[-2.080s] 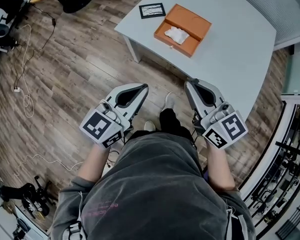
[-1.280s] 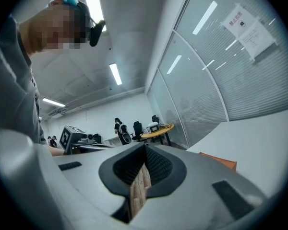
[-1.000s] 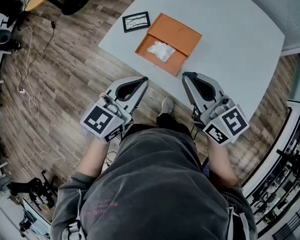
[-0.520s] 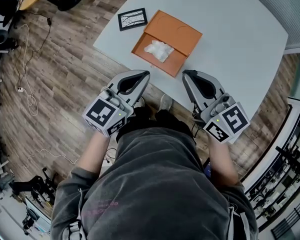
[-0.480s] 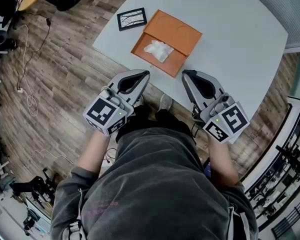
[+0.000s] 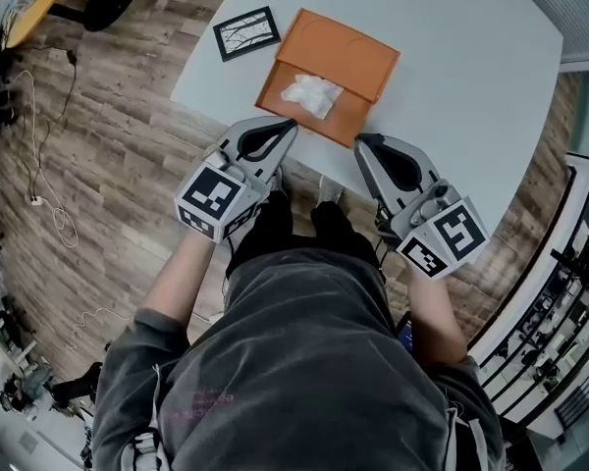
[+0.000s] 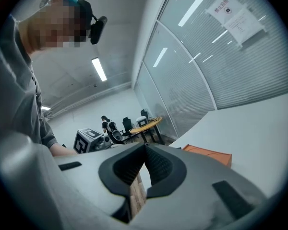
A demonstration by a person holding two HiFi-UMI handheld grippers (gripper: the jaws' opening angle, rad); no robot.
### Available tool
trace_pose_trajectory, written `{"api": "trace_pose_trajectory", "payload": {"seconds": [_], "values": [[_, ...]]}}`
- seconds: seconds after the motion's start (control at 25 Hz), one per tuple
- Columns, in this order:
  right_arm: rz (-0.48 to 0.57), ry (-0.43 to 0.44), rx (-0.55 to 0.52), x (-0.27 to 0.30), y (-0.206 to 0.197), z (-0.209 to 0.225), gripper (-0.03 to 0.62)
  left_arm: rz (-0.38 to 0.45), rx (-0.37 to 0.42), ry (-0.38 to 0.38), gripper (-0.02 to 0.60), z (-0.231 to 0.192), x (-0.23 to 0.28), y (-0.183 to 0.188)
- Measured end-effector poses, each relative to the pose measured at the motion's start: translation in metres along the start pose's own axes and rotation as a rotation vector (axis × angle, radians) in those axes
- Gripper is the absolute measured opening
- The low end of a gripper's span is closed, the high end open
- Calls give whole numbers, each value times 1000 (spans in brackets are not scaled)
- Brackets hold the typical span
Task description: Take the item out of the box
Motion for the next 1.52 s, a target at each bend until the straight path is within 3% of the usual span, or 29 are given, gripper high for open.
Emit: {"api": "trace_pose_trajectory", "payload": {"seconds": [0.36,1.0,1.32,1.36,1.52], "values": [[11,-124,67,17,-12,20,3,-78,66,-115,32,-27,31,-22],[12,-227,154,16,-33,52,3,-246,210,-192,54,-58,84,-60],[3,-256,199,12,-48,70,3,-412,303,-217,90,-70,115,-104],[1,-258,205,11,-51,71,3,-438,320,-225,118,-71,118,-111],[-8,-267,223,11,-61,73,3,-532,433,-261,161,-71,125,-132]]}}
Point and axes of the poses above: the fingertips, and each gripper's own axes: x forward along the fingers, z to its right, y out of its top, the point moved 1 cm from there along -x, backward along the fingers, and after that the axes turned 1 degree about -y, right-handed, at the moved point
